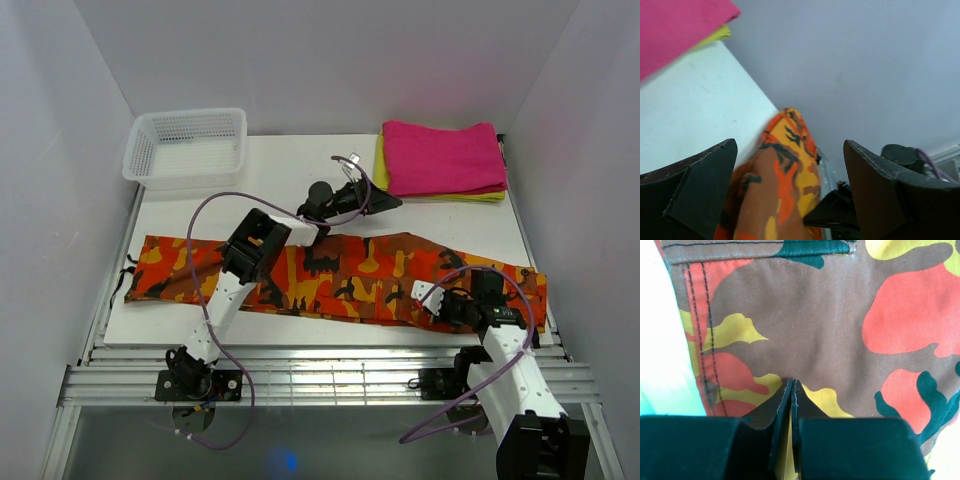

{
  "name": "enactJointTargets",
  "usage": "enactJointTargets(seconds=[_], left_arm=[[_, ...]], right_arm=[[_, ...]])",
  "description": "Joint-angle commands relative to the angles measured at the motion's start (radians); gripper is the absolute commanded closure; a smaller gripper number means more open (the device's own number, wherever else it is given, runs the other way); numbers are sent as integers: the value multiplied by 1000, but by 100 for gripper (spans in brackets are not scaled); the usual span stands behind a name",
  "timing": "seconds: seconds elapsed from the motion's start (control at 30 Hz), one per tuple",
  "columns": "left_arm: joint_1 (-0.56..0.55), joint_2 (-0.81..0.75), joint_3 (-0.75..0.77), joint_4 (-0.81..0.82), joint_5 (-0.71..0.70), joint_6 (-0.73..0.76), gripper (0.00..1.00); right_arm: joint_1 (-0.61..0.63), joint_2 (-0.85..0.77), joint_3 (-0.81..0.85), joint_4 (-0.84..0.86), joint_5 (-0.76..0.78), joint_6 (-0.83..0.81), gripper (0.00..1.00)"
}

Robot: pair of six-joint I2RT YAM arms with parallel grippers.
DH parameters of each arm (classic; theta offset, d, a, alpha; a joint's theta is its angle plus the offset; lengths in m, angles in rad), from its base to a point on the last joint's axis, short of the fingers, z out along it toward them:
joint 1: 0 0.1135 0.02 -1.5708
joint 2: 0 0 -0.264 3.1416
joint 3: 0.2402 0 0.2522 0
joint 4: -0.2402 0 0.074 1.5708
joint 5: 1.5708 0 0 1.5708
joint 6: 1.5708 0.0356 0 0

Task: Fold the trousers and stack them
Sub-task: Fold the trousers

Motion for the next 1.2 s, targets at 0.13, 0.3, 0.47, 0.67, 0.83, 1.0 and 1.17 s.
enactJointTargets(seconds=[0.13,0.3,0.47,0.67,0.83,1.0,1.17], left_arm=[[228,-269,-50,-434,64,464,2],[439,-530,54,-1127,107,913,2],[723,-592,220,-1904,64,1315,2],[1025,-767,30,-2045,-166,1489,9],[1159,-856,-133,-1999,-316,1654,38],[1204,-788,-187,-2034,-364,1823,42],[1205,-681,-124,-2121,-317,2088,42]], right_arm=[[-5,148,245,-46,-57,178,78],[1,360,493,-182,-128,259,43],[147,619,739,-366,-123,382,39],[274,860,860,-400,-48,476,44],[311,983,808,-367,65,462,46],[311,1000,748,-337,128,440,47],[311,999,757,-380,130,425,47]])
